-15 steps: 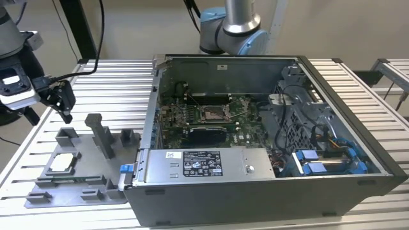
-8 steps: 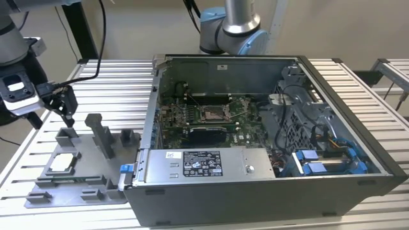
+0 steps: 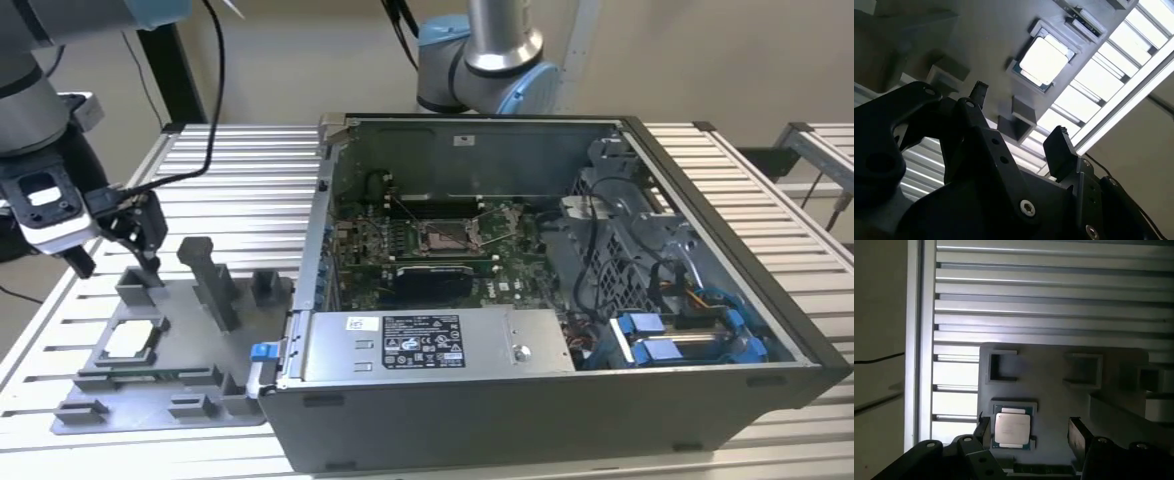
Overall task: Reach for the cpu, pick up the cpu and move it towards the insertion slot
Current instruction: 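Pick up the cpu and move it towards the insertion slot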
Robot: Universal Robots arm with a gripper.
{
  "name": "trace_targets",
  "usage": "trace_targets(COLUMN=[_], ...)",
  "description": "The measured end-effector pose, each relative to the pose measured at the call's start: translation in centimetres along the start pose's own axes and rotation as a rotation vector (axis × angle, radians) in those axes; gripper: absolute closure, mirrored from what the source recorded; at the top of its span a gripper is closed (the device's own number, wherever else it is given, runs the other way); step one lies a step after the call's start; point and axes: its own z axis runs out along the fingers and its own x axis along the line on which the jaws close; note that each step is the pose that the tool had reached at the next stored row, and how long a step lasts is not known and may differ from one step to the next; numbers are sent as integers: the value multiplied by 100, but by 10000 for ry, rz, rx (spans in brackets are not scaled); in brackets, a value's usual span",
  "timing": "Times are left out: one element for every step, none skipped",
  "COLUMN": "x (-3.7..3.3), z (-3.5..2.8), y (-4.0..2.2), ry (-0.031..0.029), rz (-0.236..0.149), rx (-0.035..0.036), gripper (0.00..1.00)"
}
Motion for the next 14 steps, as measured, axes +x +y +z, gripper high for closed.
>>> trace_targets(x=[0, 0, 1, 1, 1, 2, 3, 3, 3, 3, 4, 6, 9, 11], z=[13, 28, 40, 53, 66, 75, 84, 94, 104, 115, 127, 141, 154, 167], y=[-1, -1, -2, -3, -6, -14, -23, -31, -37, -43, -49, -58, -67, -75], ry=[2, 6, 12, 15, 18, 25, 34, 45, 57, 65, 70, 73, 73, 72], rz=[0, 0, 1, 3, 5, 9, 18, 26, 33, 39, 46, 52, 57, 62], rx=[2, 5, 8, 10, 10, 11, 12, 12, 14, 15, 17, 18, 18, 17], gripper=[0, 0, 0, 0, 0, 0, 0, 0, 0, 0, 0, 0, 0, 0])
